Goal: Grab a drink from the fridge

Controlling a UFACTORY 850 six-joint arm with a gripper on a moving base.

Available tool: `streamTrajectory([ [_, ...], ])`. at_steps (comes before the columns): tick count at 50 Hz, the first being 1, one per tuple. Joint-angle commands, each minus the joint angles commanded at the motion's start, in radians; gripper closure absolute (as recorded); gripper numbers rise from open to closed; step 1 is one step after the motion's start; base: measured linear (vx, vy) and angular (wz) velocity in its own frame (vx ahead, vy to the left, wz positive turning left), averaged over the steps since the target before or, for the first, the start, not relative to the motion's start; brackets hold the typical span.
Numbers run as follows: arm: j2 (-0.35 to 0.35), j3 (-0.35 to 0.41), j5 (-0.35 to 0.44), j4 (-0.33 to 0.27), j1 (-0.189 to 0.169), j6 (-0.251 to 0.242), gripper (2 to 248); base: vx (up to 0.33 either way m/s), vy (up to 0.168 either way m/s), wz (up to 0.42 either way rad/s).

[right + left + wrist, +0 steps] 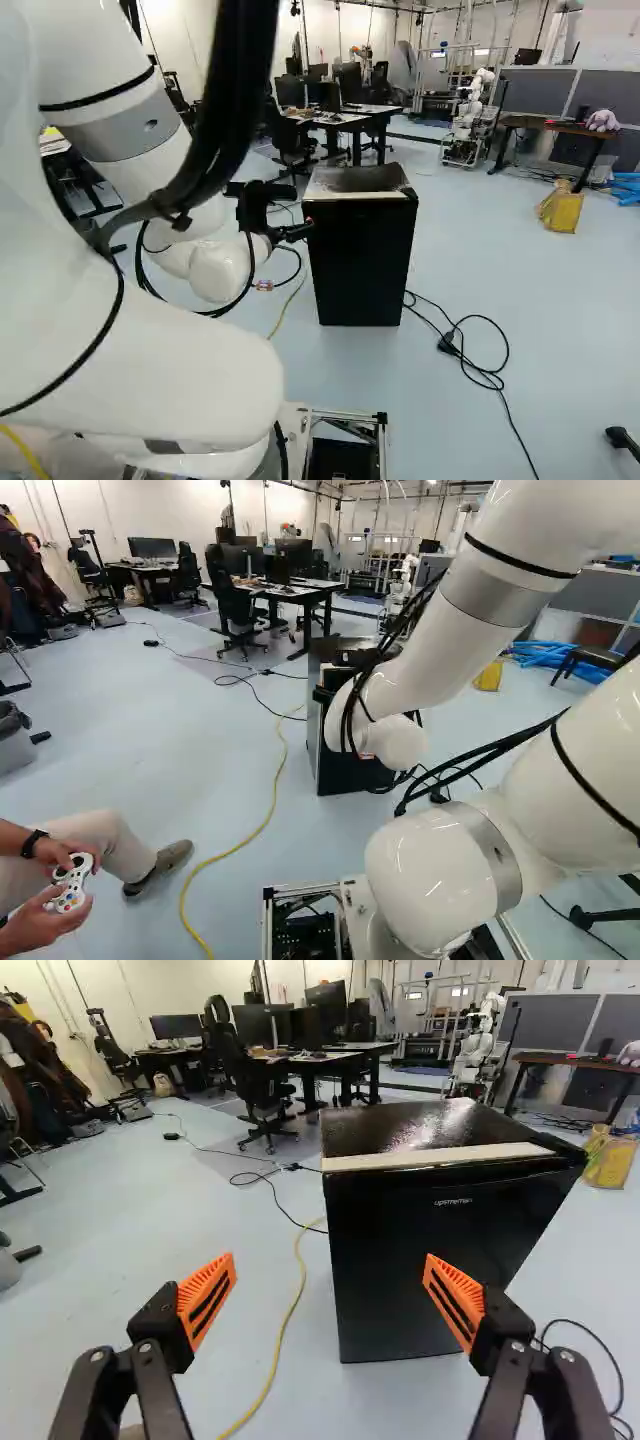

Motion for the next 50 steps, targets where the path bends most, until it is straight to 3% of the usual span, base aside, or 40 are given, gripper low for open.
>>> streamTrajectory([
  [15, -0.044, -0.033, 0.008, 0.052, 0.042, 0.000, 3, 0.000, 0.000, 0.000],
  [50, -0.262, -0.148, 0.011, 0.092, 0.141, 0.000, 3, 0.000, 0.000, 0.000],
])
